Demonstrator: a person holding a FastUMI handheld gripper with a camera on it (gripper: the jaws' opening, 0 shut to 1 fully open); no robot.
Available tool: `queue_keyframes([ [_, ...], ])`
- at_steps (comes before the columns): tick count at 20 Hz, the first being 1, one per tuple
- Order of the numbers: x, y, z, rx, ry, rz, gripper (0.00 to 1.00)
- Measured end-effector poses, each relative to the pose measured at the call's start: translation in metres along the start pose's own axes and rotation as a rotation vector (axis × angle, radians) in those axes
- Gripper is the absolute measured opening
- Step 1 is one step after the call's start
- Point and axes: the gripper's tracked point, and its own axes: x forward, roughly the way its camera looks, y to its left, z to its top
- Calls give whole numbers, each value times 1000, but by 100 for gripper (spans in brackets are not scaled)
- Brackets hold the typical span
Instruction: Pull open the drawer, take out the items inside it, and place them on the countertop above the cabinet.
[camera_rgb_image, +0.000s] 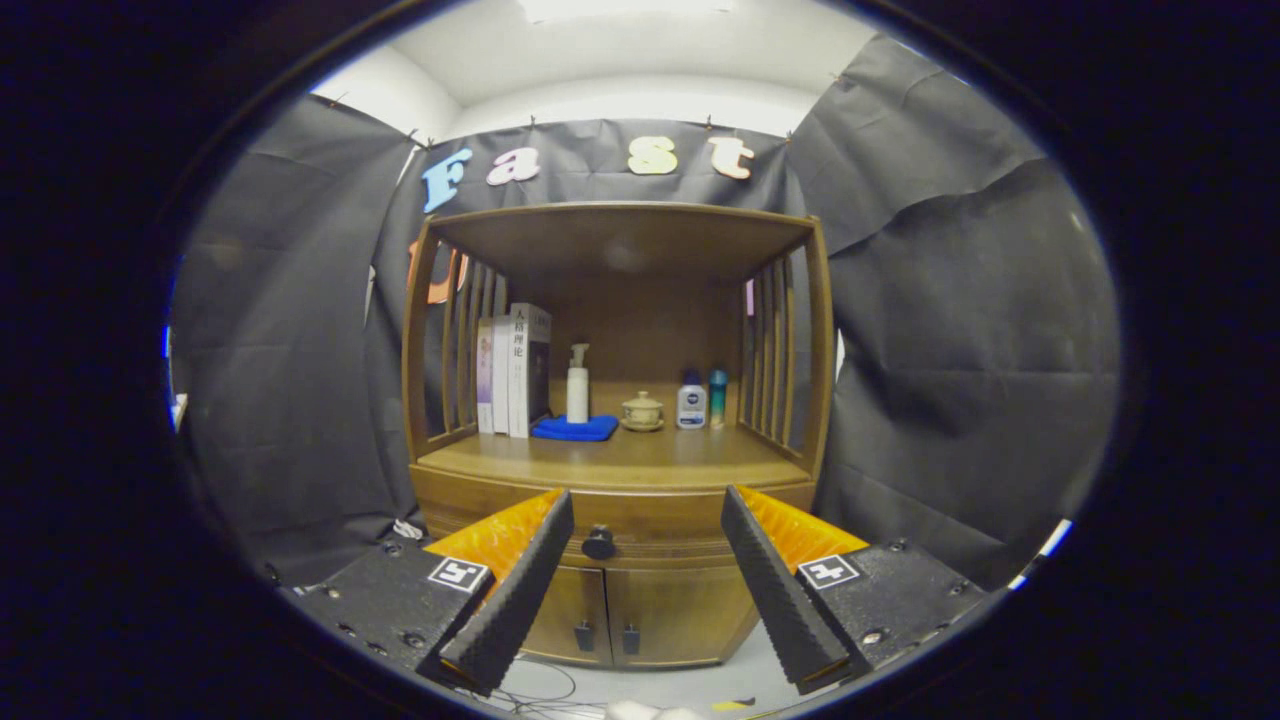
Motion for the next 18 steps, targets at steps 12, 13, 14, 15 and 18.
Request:
queue_keyframes([
  [12,131,36,-116,-21,156,33,98],
  [13,139,36,-124,-15,164,28,98],
  [14,148,35,-130,-11,174,16,98],
  [15,156,33,-138,-14,189,6,98],
  [18,170,35,-150,-14,215,2,98],
])
